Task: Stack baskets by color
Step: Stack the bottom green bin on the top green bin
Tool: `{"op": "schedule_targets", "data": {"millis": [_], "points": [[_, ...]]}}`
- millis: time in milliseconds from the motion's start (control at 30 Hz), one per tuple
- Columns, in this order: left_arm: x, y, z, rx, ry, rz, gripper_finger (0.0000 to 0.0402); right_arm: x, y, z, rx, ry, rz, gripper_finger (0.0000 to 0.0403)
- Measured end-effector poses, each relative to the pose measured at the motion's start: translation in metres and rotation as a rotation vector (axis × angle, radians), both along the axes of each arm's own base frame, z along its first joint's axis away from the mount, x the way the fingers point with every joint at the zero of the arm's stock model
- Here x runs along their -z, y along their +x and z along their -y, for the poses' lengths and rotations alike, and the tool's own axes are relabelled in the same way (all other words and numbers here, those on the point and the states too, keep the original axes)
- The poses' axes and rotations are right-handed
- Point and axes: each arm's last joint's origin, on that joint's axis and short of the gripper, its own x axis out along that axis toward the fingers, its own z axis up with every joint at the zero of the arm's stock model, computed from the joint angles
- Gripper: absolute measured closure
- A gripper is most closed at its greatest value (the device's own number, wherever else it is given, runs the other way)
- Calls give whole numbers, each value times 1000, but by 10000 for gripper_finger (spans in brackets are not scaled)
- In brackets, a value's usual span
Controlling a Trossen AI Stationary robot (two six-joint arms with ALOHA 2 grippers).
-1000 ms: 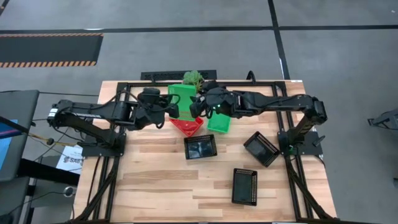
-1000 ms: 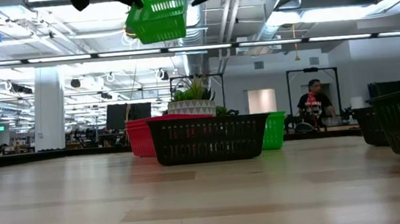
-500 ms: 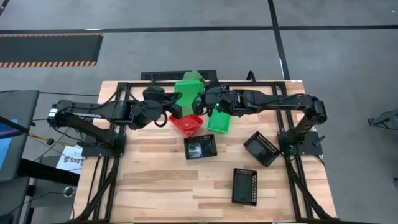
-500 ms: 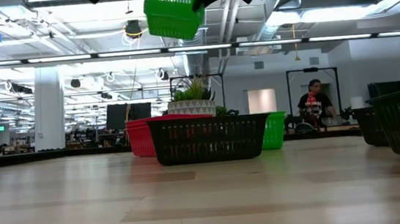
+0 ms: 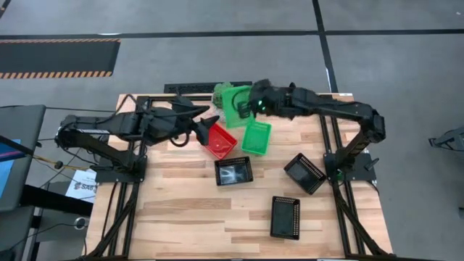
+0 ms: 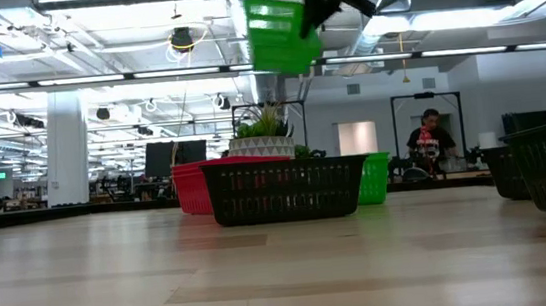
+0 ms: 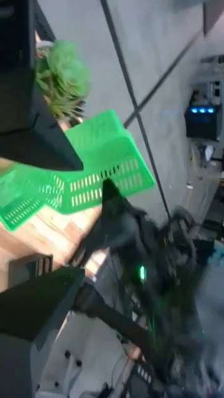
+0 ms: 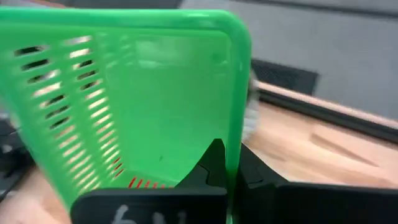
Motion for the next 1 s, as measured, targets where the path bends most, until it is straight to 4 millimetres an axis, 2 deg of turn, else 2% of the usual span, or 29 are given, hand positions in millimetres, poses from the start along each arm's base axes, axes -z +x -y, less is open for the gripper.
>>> {"op": "schedule_targets", "data": {"millis": [67,167,300,400,500,600,733,1000], "points": [[-10,-4,3,15,4,1,131,2,-11,9,35,52,-9,399],[-23,-14,8,40,7,-12,119,14,-28,13,101,134,-14,399],[-35,-28,17,73,2,-3,117,43,-51,14,159,269,38,399],[-40,-37,22,76,-13,25,117,72,-65,6,235,339,57,399],[-42,-45,25,69,-20,37,117,99,-70,-3,271,401,88,399],[-43,-50,25,60,-28,35,117,118,-69,-9,275,455,138,399],[-41,-53,24,47,-48,27,116,142,-68,-14,309,513,117,399],[-42,-55,23,39,-55,32,116,153,-66,-7,325,540,77,396]]}}
